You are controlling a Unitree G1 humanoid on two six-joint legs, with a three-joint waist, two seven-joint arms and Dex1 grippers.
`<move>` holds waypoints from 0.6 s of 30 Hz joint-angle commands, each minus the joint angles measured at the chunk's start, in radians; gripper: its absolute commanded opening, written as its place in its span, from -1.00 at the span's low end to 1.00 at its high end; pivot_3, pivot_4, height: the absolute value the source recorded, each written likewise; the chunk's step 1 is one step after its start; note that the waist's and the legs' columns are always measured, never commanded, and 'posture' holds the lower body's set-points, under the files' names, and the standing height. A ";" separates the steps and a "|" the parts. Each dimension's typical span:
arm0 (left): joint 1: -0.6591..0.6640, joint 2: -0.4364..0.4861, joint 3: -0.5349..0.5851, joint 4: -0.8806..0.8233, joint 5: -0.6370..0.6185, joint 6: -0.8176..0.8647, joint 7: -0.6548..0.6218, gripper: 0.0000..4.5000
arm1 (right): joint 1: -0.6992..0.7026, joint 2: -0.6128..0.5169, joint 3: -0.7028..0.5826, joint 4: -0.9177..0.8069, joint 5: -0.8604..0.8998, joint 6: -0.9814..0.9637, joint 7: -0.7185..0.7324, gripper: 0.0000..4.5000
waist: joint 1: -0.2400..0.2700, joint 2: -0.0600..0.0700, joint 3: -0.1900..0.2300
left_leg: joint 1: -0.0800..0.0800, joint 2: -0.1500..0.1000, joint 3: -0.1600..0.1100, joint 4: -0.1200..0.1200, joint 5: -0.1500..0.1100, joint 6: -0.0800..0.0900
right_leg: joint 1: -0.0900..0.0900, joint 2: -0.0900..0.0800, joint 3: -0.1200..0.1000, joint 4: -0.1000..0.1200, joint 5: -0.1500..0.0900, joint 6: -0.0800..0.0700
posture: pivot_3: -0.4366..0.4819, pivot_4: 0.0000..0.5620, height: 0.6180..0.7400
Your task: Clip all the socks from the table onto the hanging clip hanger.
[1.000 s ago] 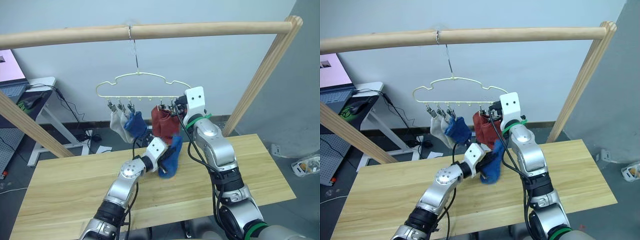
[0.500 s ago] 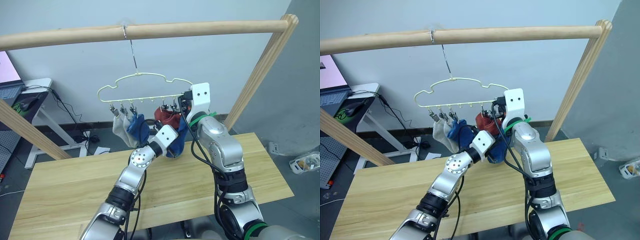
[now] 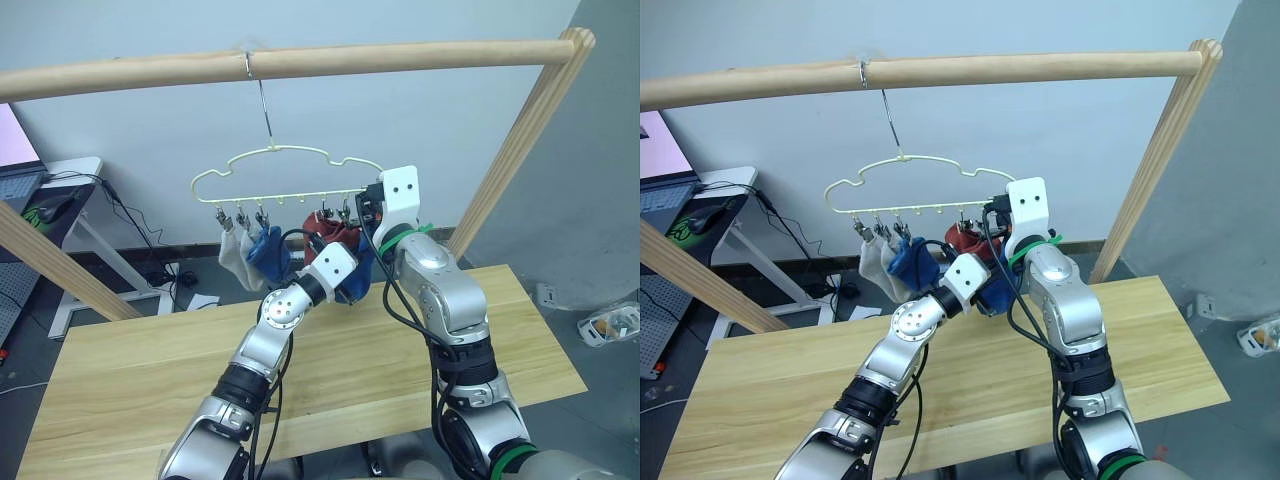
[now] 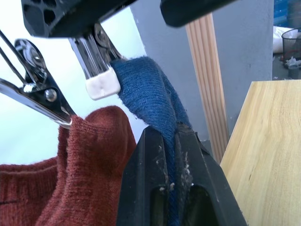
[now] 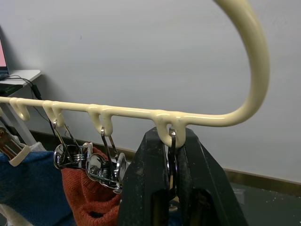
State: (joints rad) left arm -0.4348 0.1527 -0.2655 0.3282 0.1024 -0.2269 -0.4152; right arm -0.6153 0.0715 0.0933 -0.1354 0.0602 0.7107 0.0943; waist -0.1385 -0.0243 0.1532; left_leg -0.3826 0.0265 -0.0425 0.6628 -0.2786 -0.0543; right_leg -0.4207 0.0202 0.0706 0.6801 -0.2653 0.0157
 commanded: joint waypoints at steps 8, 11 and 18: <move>-0.031 -0.001 0.038 0.000 0.005 -0.049 0.040 -1.00 | -0.017 -0.017 0.014 -0.039 -0.003 -0.036 0.002 -1.00 | 0.000 0.000 0.000 | 0.000 0.000 0.000 0.000 0.000 0.000 | 0.000 0.000 0.000 0.000 0.000 0.000 | -0.34 -0.49 1.00; -0.035 -0.001 0.039 0.001 0.004 -0.049 0.046 -1.00 | -0.017 -0.021 0.017 -0.039 -0.002 -0.033 0.002 -1.00 | 0.000 0.000 0.000 | 0.000 0.000 0.000 0.000 0.000 0.000 | 0.000 0.000 0.000 0.000 0.000 0.000 | -0.33 -0.49 1.00; -0.046 -0.002 0.049 0.014 0.005 -0.051 0.047 -1.00 | -0.012 -0.016 0.020 -0.047 0.007 -0.019 0.005 -0.61 | 0.000 0.000 0.000 | 0.000 0.000 0.000 0.000 0.000 0.000 | 0.000 0.000 0.000 0.000 0.000 0.000 | -0.33 -0.49 1.00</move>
State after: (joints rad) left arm -0.4542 0.1535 -0.2285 0.3594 0.1053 -0.2510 -0.3797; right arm -0.6153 0.0505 0.1099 -0.1354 0.0598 0.7039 0.0987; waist -0.1384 -0.0243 0.1532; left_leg -0.3827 0.0264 -0.0425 0.6628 -0.2786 -0.0543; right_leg -0.4208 0.0203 0.0704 0.6799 -0.2653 0.0158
